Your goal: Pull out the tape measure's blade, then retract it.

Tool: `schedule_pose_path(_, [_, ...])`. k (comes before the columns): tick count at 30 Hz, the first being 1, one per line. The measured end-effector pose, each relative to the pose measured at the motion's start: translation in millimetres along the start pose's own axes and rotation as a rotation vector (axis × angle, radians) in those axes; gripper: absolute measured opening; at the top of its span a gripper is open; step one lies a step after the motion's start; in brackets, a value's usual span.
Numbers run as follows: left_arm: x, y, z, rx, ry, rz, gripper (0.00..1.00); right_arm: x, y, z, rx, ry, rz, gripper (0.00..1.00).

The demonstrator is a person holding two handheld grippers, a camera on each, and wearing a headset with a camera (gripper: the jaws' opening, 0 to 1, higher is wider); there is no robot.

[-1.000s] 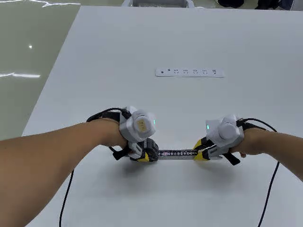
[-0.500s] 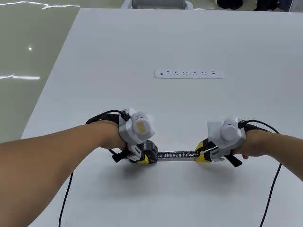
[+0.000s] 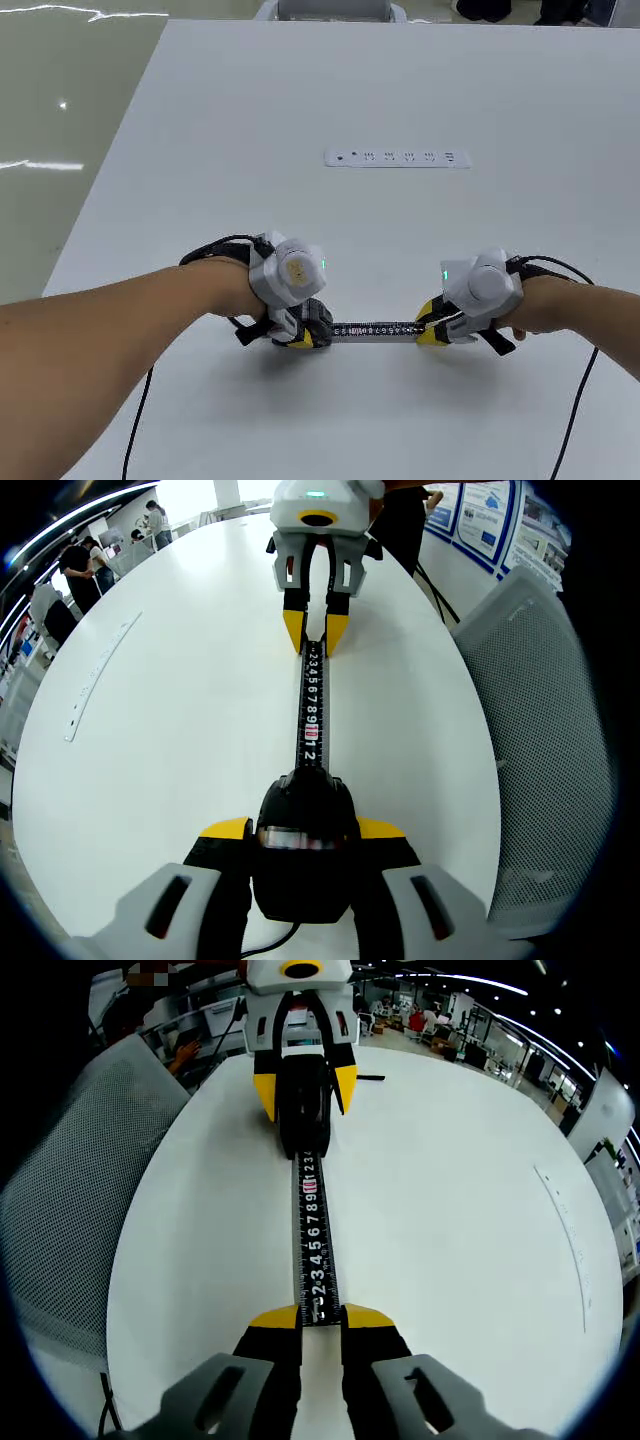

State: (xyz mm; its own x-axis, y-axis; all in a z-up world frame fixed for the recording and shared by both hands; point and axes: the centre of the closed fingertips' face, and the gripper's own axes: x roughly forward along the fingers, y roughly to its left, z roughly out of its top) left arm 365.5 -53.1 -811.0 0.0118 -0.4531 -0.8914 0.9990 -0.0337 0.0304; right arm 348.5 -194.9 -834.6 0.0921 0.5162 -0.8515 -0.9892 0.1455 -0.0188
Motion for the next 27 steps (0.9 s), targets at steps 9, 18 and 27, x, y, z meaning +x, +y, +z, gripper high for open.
schedule_pose_path(9, [-0.3,0.0,0.1,-0.003,-0.001,-0.001,0.34,-1.1,-1.6,-1.9,-0.003,0.001,-0.001,0.13])
schedule_pose_path(18, [0.1,0.0,0.2,-0.005,-0.001,-0.003,0.34,-3.1,-2.2,-4.6,-0.003,0.001,-0.005,0.13])
schedule_pose_path(27, [0.1,0.1,0.6,-0.005,0.000,-0.001,0.34,-4.7,-3.0,-8.1,-0.002,0.001,-0.007,0.13])
